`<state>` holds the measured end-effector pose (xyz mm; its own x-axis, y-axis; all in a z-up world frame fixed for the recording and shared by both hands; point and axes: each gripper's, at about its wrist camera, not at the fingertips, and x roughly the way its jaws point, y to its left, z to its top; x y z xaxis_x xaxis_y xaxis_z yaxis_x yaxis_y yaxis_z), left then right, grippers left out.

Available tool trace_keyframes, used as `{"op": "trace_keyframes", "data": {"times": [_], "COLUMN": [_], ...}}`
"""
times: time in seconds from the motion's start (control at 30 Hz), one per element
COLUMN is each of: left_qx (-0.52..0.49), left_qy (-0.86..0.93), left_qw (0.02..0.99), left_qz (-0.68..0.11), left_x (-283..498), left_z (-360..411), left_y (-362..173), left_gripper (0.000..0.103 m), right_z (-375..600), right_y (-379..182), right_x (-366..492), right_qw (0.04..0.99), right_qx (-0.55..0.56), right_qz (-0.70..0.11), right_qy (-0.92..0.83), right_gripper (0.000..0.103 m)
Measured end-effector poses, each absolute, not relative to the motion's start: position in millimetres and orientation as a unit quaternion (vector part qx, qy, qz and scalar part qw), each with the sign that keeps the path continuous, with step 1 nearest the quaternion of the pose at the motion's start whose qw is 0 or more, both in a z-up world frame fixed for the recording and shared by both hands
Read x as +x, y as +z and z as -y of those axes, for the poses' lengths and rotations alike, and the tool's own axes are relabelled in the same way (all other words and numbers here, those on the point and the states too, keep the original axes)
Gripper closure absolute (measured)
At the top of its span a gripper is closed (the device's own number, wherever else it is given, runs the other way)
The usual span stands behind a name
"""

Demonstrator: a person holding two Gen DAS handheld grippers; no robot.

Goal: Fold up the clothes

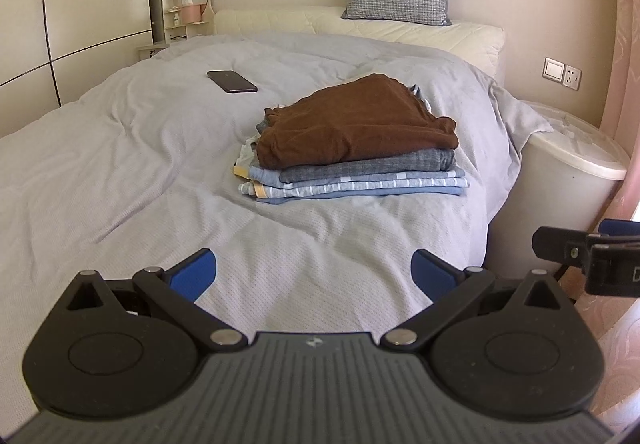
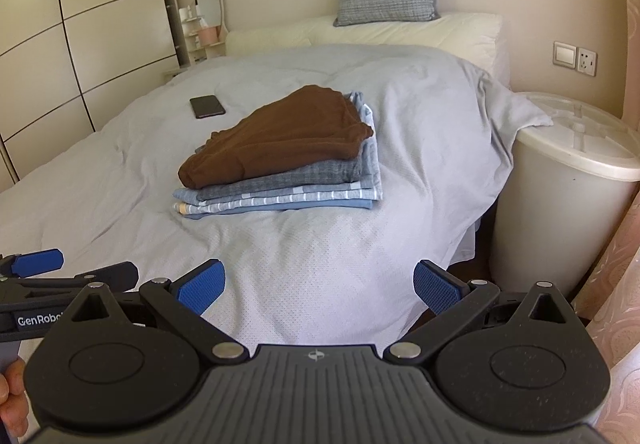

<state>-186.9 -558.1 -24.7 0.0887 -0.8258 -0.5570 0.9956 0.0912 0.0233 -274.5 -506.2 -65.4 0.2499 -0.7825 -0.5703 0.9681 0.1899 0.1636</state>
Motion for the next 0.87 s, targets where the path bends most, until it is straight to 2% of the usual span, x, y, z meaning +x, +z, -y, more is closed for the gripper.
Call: {"op": "trace_keyframes", "data": {"times": [0.87], "left_qx": [0.217], "left_qy": [-0.634], "left_qw": [0.713], "left_qz": [-0.204], "left_x": [-180], "left_z": [565], "left_y": [-34], "left_gripper": [0.001], "right_z": [517], "right_y": [-69], "right_x": [-261], "right_qw": [0.755], "right_qx": [0.244], "right_qz": [-0.196], "right_qy": [-0.576], "right_gripper": [0.000]}}
